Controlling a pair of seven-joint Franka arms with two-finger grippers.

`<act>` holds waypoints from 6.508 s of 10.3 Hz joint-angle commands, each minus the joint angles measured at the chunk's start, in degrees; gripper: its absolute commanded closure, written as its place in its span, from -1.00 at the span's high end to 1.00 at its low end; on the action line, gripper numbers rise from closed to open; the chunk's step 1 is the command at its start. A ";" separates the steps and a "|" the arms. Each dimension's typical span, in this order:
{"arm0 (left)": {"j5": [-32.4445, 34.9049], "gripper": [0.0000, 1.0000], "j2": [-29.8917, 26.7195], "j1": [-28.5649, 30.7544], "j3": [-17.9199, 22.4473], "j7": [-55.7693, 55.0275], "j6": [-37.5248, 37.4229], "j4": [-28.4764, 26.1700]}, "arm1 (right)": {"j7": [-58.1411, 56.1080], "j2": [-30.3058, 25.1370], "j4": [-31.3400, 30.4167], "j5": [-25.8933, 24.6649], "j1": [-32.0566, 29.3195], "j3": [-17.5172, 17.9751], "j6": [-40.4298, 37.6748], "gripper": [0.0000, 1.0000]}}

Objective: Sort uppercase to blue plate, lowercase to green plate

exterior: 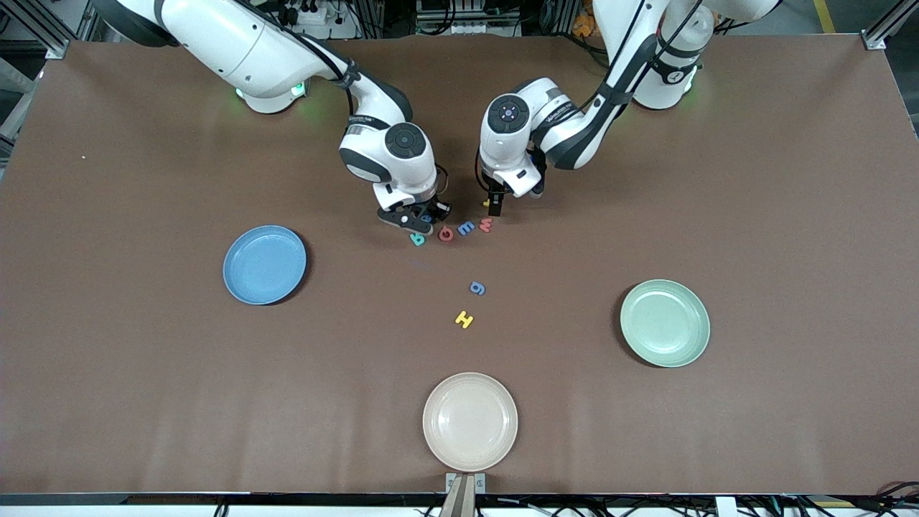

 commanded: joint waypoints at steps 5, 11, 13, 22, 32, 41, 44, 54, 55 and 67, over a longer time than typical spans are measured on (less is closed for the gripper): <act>4.17 1.00 3.55 -0.76 0.20 -1.32 3.02 0.28 | -18.15 -5.54 -0.73 0.32 -5.17 -0.01 -12.53 -0.25; 5.84 1.00 4.61 -1.64 0.20 -1.32 4.25 0.28 | -50.46 -12.48 -0.99 6.46 -6.67 -9.74 -19.57 -0.25; 5.84 -0.71 4.52 -0.68 0.20 -1.41 4.42 0.37 | -63.30 -13.98 -0.90 8.85 -6.67 -14.84 -21.67 -0.26; 6.19 -1.00 -3.36 6.15 0.90 0.00 -0.75 0.11 | -76.03 -14.16 -0.38 13.21 -6.15 -21.02 -21.69 0.57; 6.20 -1.00 -4.46 41.84 0.81 32.23 -4.63 5.98 | -44.77 -13.64 -0.55 21.86 0.69 -10.04 -5.29 0.54; 11.29 1.00 4.17 40.03 1.25 32.96 -4.63 14.96 | -39.10 -3.70 -0.64 15.98 4.84 -10.83 10.31 0.41; 11.21 1.00 3.73 38.79 -0.23 32.79 -4.98 13.56 | -39.10 -2.91 -0.55 11.85 4.84 -11.70 10.39 0.07; 11.21 1.00 1.36 31.87 -15.80 25.93 -8.06 5.73 | -42.78 -2.82 -0.29 11.75 4.23 -12.76 9.43 -0.52; 11.21 1.00 1.62 29.32 -15.80 25.75 -8.23 5.82 | -43.84 -3.26 -0.29 11.75 3.96 -13.28 8.64 -0.52; 11.47 1.00 14.63 9.08 -5.25 8.62 -9.29 20.24 | -98.21 -15.22 1.73 30.39 0.18 -33.74 -21.86 -0.53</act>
